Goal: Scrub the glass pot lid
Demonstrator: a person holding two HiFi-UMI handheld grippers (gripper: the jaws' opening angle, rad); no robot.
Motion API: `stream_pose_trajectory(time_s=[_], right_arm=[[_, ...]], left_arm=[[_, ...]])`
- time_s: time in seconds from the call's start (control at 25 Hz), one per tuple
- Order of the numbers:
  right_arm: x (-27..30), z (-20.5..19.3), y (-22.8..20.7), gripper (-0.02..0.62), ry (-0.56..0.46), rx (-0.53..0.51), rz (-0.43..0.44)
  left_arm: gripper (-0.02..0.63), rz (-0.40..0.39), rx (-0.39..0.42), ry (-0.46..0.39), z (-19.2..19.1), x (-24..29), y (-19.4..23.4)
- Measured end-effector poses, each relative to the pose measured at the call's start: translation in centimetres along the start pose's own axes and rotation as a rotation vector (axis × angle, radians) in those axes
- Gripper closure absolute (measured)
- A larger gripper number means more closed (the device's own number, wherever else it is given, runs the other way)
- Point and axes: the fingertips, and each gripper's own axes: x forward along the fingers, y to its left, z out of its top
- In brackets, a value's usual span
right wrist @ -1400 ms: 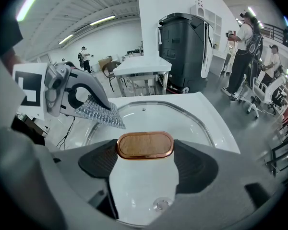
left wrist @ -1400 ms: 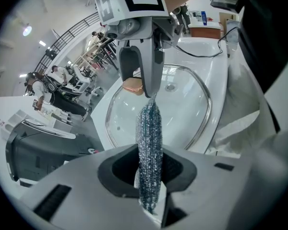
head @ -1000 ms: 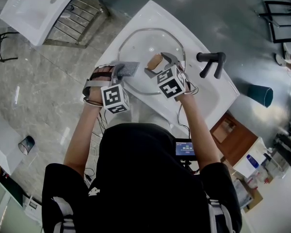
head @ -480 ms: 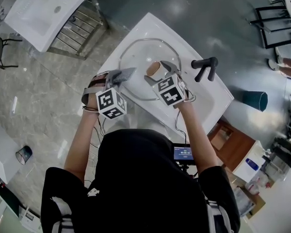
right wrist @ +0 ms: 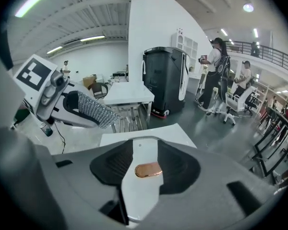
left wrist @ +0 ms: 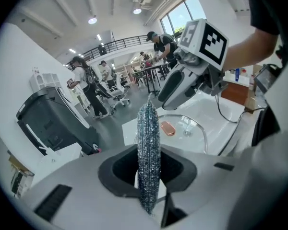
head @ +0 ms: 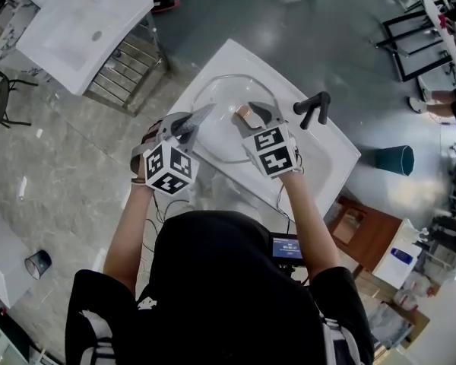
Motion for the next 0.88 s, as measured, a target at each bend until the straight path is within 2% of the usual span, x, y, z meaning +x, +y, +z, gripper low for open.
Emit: stream_pose_trajectory(time_s=[0.2,0.4,0.64,0.88], right_arm=[[-2.7,3.9,0.6,0.481,-0.091,0.007,-0.043],[-6.2,7.1,2.1,0.591,-0.184,0.02,-0.093],[-10.9,12.5,3.3,0.595,-0.376,0.026,-0.147],[-14.8,15.2,5.2,0.597,-0.473,-0.01,-0.158]], left_arm=[[0.534,0.042,0.018,-0.106,3.4,-2.9,2.2],[0.534,0.078,-0.059,-0.228,6.2,-7.7,3.6],[0.534,0.103,-0.132,-0.382,9.3,-12.4,5.4],[0.534,0.104,-0.21,-0.518,11.8,-15.8,5.9]])
